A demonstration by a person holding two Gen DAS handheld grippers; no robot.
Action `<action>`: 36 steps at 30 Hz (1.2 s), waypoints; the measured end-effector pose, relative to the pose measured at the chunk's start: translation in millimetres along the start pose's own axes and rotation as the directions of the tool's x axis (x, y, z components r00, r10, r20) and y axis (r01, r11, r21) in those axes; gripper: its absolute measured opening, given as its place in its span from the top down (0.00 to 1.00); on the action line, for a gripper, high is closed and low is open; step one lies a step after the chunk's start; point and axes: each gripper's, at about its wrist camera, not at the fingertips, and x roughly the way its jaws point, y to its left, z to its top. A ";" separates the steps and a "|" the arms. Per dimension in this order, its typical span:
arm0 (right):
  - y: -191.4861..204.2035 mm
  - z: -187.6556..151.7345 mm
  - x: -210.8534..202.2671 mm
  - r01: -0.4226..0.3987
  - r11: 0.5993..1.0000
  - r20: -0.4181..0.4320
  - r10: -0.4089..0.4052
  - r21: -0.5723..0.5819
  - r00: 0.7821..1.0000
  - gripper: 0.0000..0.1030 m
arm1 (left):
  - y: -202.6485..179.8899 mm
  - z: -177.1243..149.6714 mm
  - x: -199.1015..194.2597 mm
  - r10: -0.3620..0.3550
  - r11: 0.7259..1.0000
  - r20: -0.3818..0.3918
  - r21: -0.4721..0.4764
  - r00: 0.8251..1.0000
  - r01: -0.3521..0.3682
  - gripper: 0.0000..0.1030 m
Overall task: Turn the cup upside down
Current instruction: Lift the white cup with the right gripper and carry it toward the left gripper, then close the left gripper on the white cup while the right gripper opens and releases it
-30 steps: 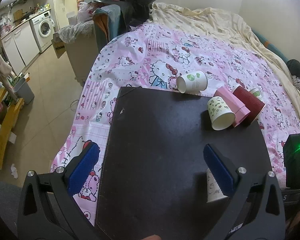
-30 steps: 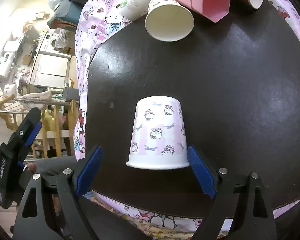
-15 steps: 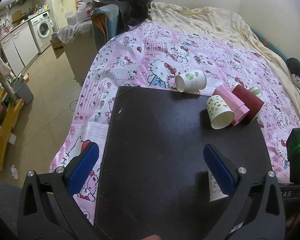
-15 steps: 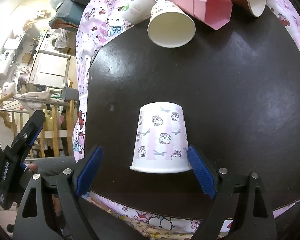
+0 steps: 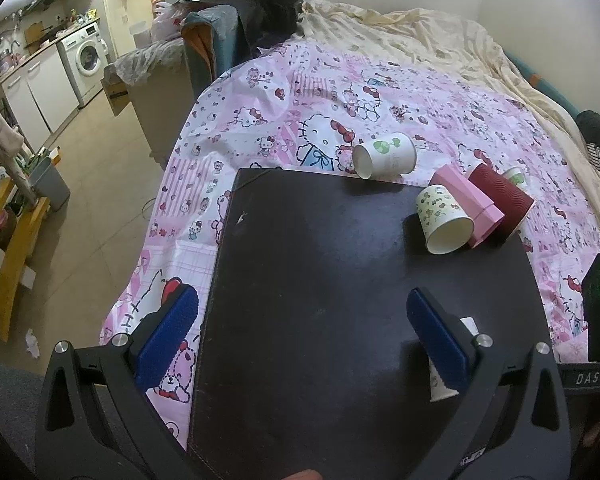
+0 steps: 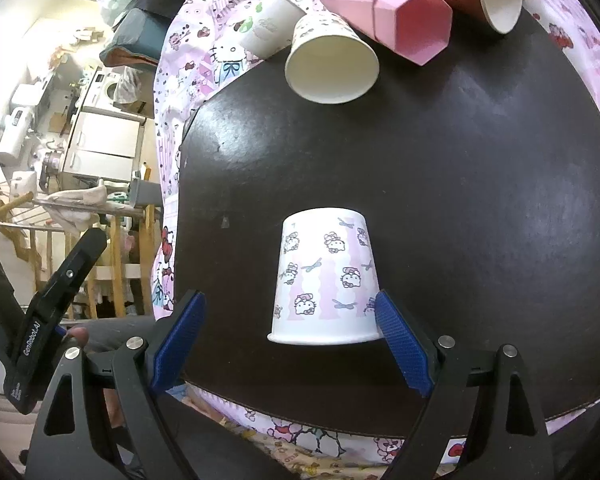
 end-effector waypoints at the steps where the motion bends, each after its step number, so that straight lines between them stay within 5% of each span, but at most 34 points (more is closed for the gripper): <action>1: -0.5 -0.4 0.3 -0.001 1.000 -0.003 0.001 0.000 1.000 0.14 | -0.6 -0.2 0.2 0.001 1.000 0.000 0.004 1.000 -0.001 0.00; 6: -4.2 -0.9 -2.0 -0.021 1.000 0.005 0.021 0.013 1.000 0.14 | -1.1 -1.1 2.0 -0.003 1.000 -0.013 0.012 1.000 0.003 0.00; 12: -25.0 -4.9 -10.6 -0.222 0.969 0.067 0.216 0.109 0.974 0.14 | -6.7 -3.7 9.5 -0.021 0.999 -0.056 0.022 0.998 0.022 0.00; 17: -35.9 -7.7 -6.9 -0.335 0.926 0.091 0.323 0.177 0.942 0.14 | -13.9 -5.1 33.6 -0.091 0.996 -0.212 -0.001 0.973 0.093 0.00; 19: -36.1 -8.4 -5.6 -0.349 0.919 0.094 0.337 0.183 0.937 0.14 | -18.6 -5.3 45.8 -0.122 0.992 -0.289 -0.014 0.950 0.124 0.00; 26: -38.0 -8.0 -3.7 -0.400 0.893 0.107 0.386 0.204 0.916 0.14 | -34.1 -1.2 98.7 -0.289 0.955 -0.510 -0.208 0.810 0.210 0.02; 28: -43.4 -7.8 -7.9 -0.412 0.886 0.123 0.394 0.211 0.911 0.14 | -35.1 0.3 118.9 -0.352 0.932 -0.575 -0.286 0.739 0.222 0.02; 30: -46.5 -7.1 -9.8 -0.421 0.880 0.139 0.399 0.220 0.906 0.14 | -35.4 2.4 131.8 -0.402 0.910 -0.606 -0.349 0.687 0.225 0.07; 36: -41.1 -8.5 -9.1 -0.403 0.898 0.107 0.390 0.178 0.915 0.14 | -65.8 14.0 143.5 -0.373 0.927 -0.700 -0.255 0.609 0.275 0.12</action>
